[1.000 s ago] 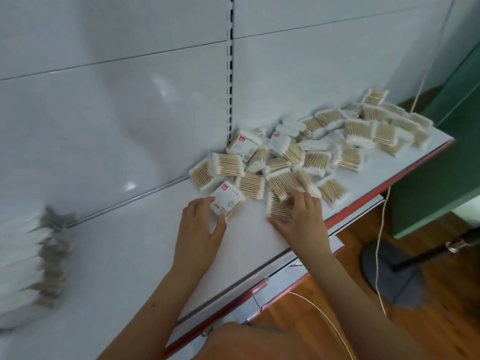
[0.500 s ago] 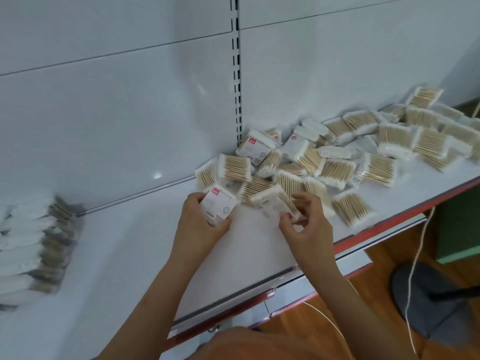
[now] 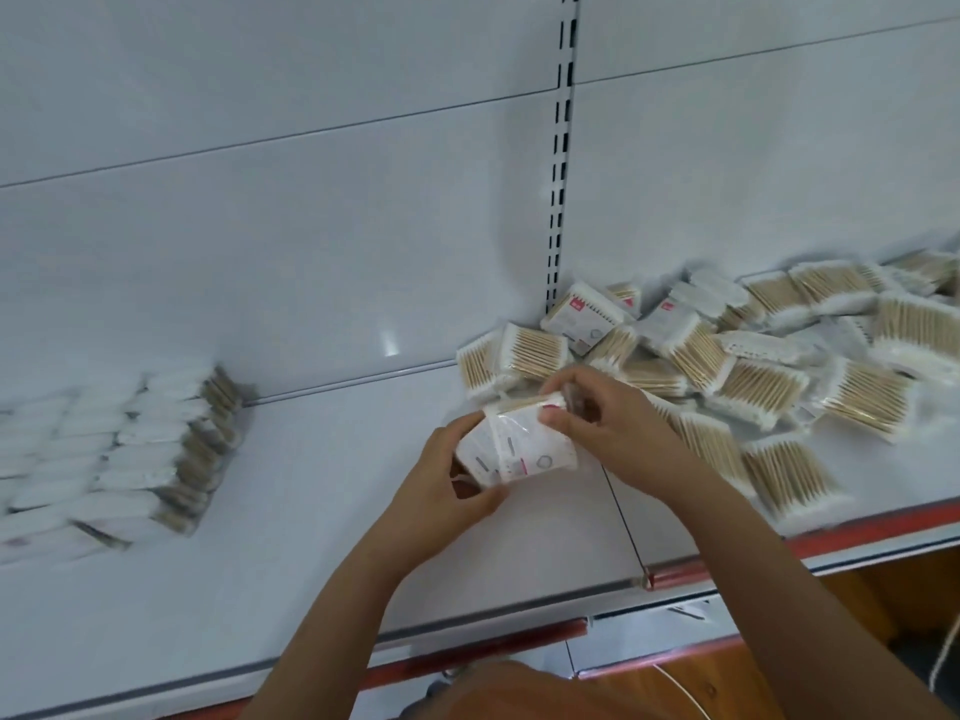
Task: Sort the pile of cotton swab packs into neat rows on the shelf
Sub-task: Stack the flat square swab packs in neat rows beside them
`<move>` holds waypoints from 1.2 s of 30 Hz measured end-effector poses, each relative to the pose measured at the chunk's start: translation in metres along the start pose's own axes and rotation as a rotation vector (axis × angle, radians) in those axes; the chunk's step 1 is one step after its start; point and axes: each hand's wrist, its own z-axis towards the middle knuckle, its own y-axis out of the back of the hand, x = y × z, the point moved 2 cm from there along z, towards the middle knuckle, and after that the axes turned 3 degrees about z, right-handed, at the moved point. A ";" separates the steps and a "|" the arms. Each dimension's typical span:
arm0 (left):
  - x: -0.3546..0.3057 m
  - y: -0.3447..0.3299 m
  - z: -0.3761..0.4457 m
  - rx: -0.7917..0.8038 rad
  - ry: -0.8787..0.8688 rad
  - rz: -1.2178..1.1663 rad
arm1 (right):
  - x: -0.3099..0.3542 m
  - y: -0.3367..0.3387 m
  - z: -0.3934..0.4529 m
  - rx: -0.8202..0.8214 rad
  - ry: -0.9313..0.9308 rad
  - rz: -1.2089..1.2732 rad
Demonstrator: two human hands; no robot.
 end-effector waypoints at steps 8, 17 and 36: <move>-0.007 0.001 -0.013 0.043 0.125 -0.285 | 0.018 -0.016 0.023 0.152 0.175 -0.100; 0.005 0.016 -0.014 -0.200 0.133 -0.397 | 0.017 -0.052 0.014 -0.279 0.132 0.199; 0.090 0.110 -0.075 -0.388 -0.082 0.802 | 0.080 -0.185 0.100 0.003 0.184 0.131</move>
